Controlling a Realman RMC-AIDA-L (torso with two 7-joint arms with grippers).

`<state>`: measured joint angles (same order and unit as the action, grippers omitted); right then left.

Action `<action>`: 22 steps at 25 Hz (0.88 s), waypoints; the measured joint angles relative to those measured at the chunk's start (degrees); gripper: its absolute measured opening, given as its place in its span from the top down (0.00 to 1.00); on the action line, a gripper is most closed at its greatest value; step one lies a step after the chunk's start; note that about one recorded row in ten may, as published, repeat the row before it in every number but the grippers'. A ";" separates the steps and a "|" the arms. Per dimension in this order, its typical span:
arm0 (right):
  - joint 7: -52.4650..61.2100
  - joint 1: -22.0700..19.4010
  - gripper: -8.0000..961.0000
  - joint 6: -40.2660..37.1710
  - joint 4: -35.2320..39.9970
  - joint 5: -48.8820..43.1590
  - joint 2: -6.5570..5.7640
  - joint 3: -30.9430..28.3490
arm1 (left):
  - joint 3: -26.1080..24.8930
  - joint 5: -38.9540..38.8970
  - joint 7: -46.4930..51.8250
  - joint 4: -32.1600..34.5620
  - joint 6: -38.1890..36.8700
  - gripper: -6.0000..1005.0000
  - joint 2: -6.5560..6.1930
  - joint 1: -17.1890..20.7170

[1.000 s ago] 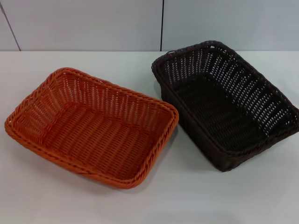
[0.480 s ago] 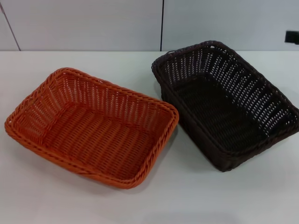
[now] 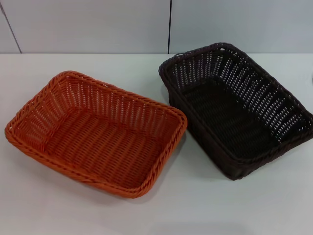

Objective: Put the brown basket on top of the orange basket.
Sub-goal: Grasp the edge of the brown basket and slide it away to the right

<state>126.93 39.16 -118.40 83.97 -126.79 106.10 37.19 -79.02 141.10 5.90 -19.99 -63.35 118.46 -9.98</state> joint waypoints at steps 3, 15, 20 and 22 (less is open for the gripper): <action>-5.94 0.84 0.14 -3.93 1.47 -2.53 0.12 3.44 | 0.00 -0.08 0.00 0.02 0.32 0.20 0.01 -0.16; -22.57 -1.22 0.15 -1.17 9.65 -11.14 5.48 13.19 | 0.58 -0.22 4.30 0.03 1.25 0.20 0.13 0.00; -24.41 -1.52 0.15 1.48 7.62 -13.05 5.95 16.77 | 0.71 0.11 3.94 0.03 0.98 0.20 0.19 0.35; -24.76 -1.48 0.15 2.49 6.63 -13.94 6.08 18.06 | 1.00 0.19 3.29 0.03 0.90 0.20 0.19 0.43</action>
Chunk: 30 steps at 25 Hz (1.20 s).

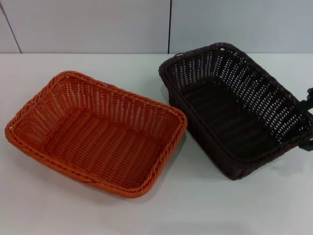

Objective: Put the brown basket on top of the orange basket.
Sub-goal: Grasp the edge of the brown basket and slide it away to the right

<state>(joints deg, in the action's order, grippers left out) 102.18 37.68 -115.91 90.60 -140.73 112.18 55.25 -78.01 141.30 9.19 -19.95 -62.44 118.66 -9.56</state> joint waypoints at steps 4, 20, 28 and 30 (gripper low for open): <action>-0.56 0.50 0.15 1.63 -3.31 -0.74 0.08 2.16 | 0.34 -0.10 -3.41 0.03 -0.06 0.20 0.00 -0.06; -1.79 1.43 0.15 5.74 -9.18 -3.16 1.78 9.47 | 0.41 -0.04 -4.29 -0.54 -0.23 0.20 -0.23 -0.47; -1.93 1.64 0.15 11.34 -13.83 -7.69 3.13 14.65 | 0.71 0.14 -4.31 -0.45 -0.79 0.20 -0.28 -0.18; -1.97 1.77 0.15 12.24 -14.82 -8.09 3.24 15.42 | 1.08 0.14 -4.24 -0.50 -0.99 0.20 -0.31 -0.08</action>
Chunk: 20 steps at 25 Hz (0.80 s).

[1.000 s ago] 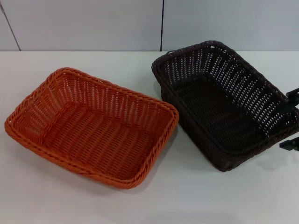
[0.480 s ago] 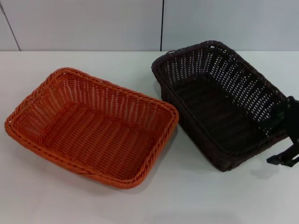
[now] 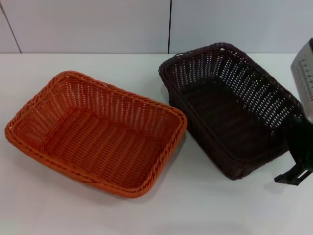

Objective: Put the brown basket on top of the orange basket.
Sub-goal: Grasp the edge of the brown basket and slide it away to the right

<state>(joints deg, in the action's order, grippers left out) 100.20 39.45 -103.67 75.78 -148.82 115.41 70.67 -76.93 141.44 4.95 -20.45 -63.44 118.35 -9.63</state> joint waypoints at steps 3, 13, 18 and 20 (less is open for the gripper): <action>-0.01 0.46 0.16 0.83 -1.49 -0.04 0.03 0.54 | 0.29 0.00 -0.01 -0.02 -0.56 0.20 -0.01 0.04; -0.51 0.48 0.16 5.99 -4.75 -0.89 0.31 0.83 | 1.35 -0.03 0.15 0.31 -0.99 0.20 0.03 0.14; -2.40 0.00 0.16 8.88 -5.77 -1.54 0.55 1.56 | 1.43 -0.03 0.13 0.34 -1.07 0.20 0.01 0.14; -2.94 -0.15 0.21 9.14 -5.90 -1.62 0.71 2.02 | 1.48 -0.02 0.27 0.41 -1.29 0.20 -0.03 0.14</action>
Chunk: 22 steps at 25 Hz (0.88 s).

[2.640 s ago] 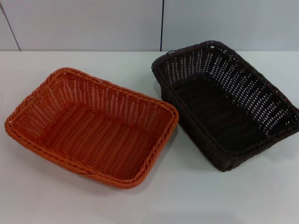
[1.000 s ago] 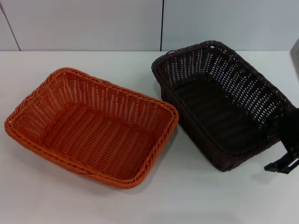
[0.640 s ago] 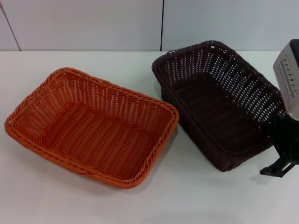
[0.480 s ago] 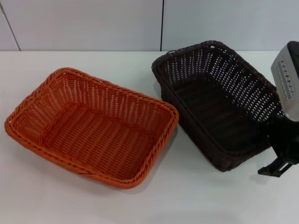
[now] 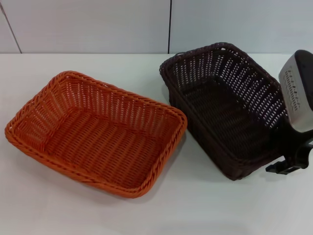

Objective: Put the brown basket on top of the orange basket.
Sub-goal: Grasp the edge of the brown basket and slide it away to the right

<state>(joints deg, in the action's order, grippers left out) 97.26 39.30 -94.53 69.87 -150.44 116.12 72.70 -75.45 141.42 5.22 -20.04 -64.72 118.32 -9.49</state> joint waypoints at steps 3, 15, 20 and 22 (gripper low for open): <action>-0.26 -0.51 0.38 -0.27 1.52 -0.35 0.20 0.68 | 0.05 0.00 0.02 0.01 -0.04 0.20 -0.03 0.06; -1.63 -2.30 0.82 -1.58 5.80 -2.16 1.25 0.83 | 0.04 0.00 0.04 0.10 -1.63 0.20 -0.06 0.74; -1.38 -2.80 0.84 -2.85 9.53 -3.55 1.40 -0.59 | 0.04 0.00 0.12 0.18 -2.82 0.20 -0.12 0.79; -1.31 -2.92 0.84 -4.44 12.33 -3.57 1.44 -1.65 | 0.04 0.00 0.12 0.18 -3.13 0.20 -0.12 0.79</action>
<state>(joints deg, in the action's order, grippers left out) 95.95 36.38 -98.97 82.20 -154.01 117.57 71.05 -75.41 141.41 5.34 -19.86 -67.86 118.19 -8.70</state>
